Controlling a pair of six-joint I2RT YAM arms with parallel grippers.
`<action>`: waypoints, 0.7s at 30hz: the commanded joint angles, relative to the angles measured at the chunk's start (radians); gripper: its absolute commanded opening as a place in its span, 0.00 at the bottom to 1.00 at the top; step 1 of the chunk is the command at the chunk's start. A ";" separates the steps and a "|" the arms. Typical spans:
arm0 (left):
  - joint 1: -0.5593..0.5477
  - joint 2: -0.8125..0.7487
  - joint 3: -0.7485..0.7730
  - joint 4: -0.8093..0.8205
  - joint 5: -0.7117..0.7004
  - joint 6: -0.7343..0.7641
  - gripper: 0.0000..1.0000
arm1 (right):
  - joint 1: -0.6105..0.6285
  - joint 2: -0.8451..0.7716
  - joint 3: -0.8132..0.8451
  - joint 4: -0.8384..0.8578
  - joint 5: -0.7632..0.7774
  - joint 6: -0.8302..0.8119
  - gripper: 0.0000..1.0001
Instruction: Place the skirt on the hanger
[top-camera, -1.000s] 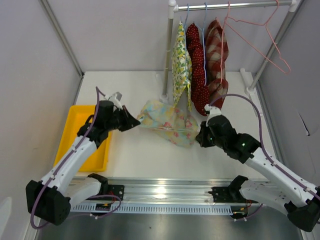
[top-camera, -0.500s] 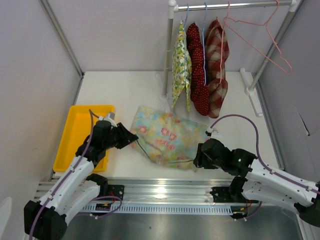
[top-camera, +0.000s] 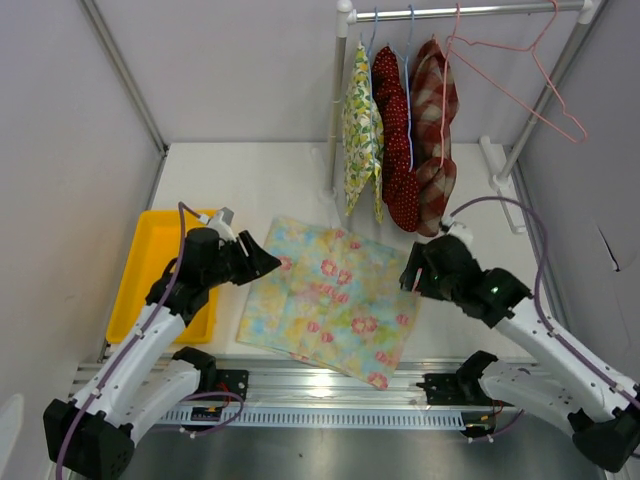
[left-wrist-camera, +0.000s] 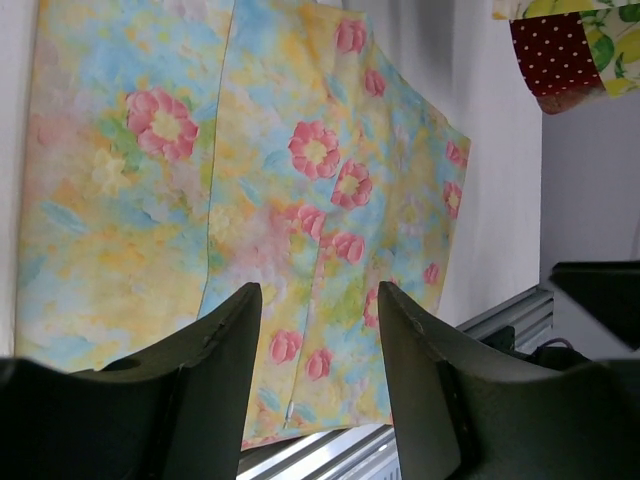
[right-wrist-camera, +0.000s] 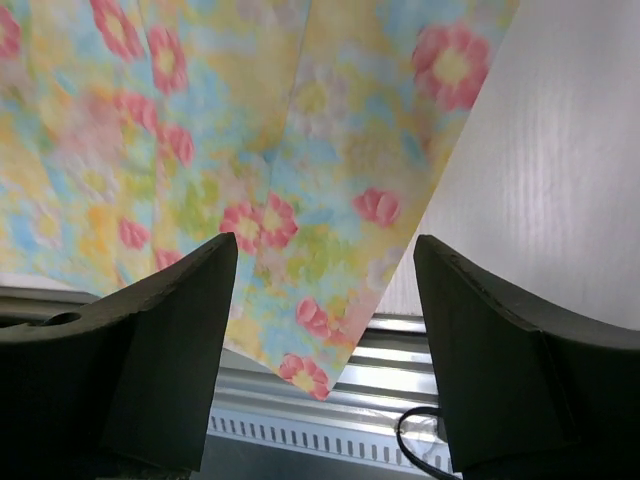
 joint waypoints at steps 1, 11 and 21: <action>-0.012 0.010 0.070 0.005 0.024 0.079 0.54 | -0.178 -0.006 0.196 0.042 -0.073 -0.181 0.74; -0.047 0.054 0.180 -0.012 0.055 0.137 0.53 | -0.706 0.253 0.896 0.106 -0.358 -0.503 0.77; -0.079 0.100 0.242 -0.012 0.116 0.178 0.54 | -1.097 0.748 1.165 0.627 -0.948 -0.307 0.82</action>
